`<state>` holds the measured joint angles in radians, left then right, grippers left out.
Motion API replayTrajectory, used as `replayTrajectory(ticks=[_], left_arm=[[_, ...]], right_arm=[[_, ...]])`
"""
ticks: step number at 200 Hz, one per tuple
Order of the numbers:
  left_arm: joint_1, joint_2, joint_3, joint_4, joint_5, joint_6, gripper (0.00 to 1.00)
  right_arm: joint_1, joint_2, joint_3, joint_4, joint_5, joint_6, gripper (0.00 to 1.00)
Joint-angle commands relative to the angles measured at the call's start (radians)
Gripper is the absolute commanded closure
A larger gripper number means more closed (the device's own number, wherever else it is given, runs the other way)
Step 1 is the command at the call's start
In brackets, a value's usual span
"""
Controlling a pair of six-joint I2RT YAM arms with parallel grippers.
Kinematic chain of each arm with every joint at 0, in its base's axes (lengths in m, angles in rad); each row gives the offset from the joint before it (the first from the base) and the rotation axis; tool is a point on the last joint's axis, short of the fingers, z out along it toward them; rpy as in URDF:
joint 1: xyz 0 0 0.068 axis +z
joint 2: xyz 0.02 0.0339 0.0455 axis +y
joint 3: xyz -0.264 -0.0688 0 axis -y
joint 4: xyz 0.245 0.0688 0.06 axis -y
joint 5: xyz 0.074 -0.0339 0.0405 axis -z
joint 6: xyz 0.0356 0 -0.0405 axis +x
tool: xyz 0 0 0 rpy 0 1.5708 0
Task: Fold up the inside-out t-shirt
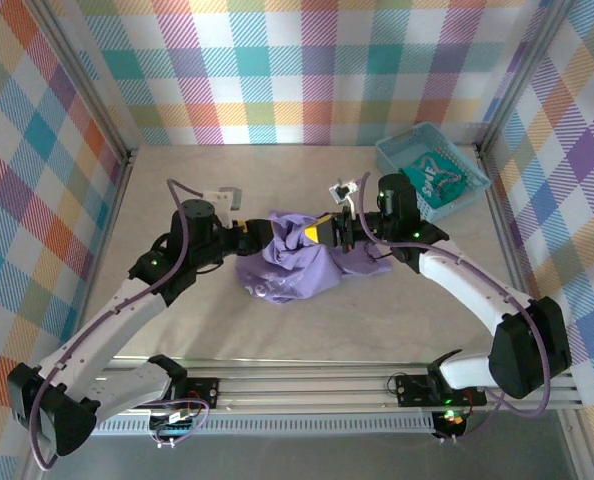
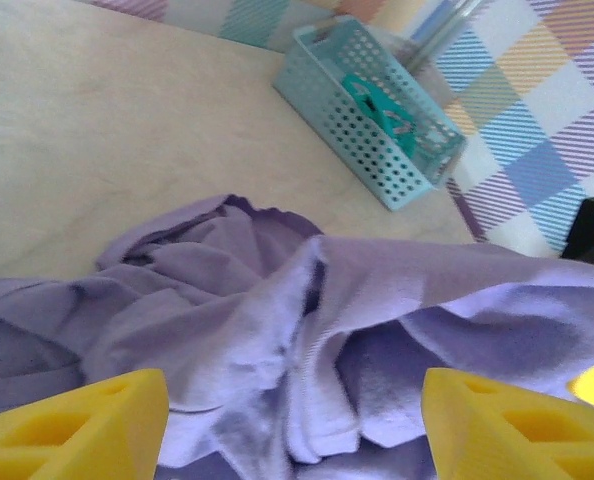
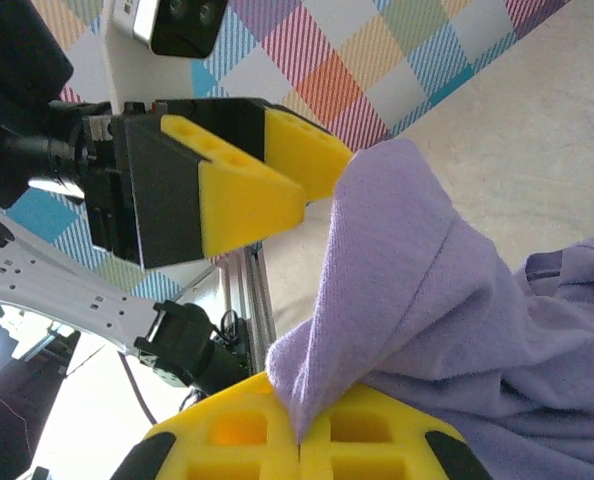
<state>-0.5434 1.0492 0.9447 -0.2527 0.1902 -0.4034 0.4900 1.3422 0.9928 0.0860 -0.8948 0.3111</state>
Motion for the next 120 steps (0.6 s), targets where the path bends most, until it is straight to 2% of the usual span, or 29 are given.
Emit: replayTrajectory(ticks=[1,36,58,74,84,120], left_arm=[[-0.028,0.042,0.000,0.080,0.064,-0.038,0.31],[-0.036,0.142,0.056,0.023,-0.053,-0.015,0.31],[-0.035,0.188,0.069,0.024,-0.051,0.003,0.36],[-0.036,0.207,0.062,0.068,-0.012,0.007,0.46],[-0.036,0.215,0.067,0.092,0.013,0.006,0.57],[-0.031,0.191,0.080,0.123,0.171,0.042,0.84]], right_arm=[[-0.005,0.005,0.036,0.050,-0.024,0.014,1.00],[-0.005,-0.006,0.040,0.020,-0.025,-0.013,1.00],[-0.007,-0.008,0.045,0.000,-0.014,-0.035,1.00],[-0.007,-0.002,0.053,0.011,-0.013,-0.033,1.00],[-0.007,0.002,0.052,0.029,-0.017,-0.018,1.00],[-0.010,0.001,0.058,0.010,-0.005,-0.013,1.00]])
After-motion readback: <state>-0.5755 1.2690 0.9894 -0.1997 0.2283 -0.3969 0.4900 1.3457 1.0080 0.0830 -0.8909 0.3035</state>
